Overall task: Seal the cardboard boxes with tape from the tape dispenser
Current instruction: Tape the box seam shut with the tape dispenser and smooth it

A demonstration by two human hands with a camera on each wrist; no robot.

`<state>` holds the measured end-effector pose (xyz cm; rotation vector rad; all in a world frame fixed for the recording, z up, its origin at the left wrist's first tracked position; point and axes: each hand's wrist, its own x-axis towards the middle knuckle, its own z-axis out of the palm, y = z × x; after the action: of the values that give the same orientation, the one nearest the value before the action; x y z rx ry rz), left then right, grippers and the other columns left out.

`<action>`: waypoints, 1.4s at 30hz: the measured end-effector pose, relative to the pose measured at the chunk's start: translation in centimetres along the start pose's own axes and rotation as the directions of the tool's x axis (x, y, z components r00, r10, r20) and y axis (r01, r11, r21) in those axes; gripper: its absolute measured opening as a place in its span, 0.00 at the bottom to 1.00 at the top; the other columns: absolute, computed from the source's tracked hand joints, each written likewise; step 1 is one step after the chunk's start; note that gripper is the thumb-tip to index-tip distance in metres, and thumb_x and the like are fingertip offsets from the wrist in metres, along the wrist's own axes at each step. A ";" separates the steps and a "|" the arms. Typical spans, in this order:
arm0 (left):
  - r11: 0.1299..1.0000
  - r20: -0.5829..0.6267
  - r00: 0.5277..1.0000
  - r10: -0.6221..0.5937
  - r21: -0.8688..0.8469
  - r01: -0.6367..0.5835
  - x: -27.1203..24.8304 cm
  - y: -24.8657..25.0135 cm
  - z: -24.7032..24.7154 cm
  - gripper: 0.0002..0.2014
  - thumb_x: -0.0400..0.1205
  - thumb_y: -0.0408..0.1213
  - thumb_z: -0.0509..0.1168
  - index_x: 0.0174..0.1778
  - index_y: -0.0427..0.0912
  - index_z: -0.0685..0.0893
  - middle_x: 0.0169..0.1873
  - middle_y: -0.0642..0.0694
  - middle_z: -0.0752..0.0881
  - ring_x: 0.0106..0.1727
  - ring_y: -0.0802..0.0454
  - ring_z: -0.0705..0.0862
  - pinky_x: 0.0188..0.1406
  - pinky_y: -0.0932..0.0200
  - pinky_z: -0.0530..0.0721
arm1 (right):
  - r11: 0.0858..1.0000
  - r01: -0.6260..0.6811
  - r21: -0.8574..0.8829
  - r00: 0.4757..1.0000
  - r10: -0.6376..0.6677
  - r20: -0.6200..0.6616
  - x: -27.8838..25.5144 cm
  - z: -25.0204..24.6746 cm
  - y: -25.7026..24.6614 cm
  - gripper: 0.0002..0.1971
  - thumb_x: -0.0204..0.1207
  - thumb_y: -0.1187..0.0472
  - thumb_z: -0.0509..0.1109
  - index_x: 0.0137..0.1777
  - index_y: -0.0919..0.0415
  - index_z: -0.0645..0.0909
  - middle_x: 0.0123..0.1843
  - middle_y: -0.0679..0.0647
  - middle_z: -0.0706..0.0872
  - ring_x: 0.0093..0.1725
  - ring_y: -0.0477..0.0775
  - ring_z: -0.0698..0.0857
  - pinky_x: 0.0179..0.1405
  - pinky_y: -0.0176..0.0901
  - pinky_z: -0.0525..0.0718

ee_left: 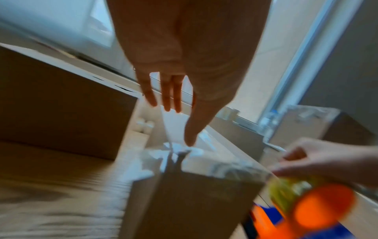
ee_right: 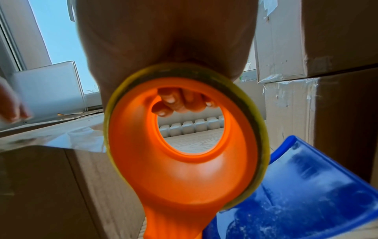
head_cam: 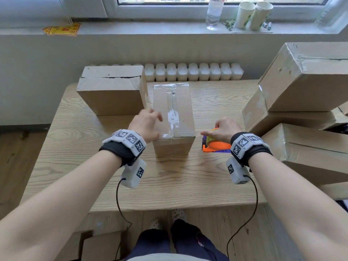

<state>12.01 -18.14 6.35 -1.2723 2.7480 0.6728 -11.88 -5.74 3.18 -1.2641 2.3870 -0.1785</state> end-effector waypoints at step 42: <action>0.776 0.216 0.905 0.366 0.466 -0.425 -1.5 6.1 7.8 0.31 0.85 0.35 0.46 0.81 0.34 0.40 0.82 0.39 0.37 0.82 0.48 0.36 0.76 0.56 0.30 | 0.961 -0.123 0.249 0.962 0.054 0.269 -3.1 -4.9 4.3 0.19 0.74 0.47 0.73 0.41 0.67 0.88 0.38 0.56 0.85 0.40 0.53 0.82 0.41 0.44 0.79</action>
<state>7.40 -10.51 1.81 -0.5294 2.8324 0.0026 -15.77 -1.16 7.27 -0.9880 2.1082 -0.2754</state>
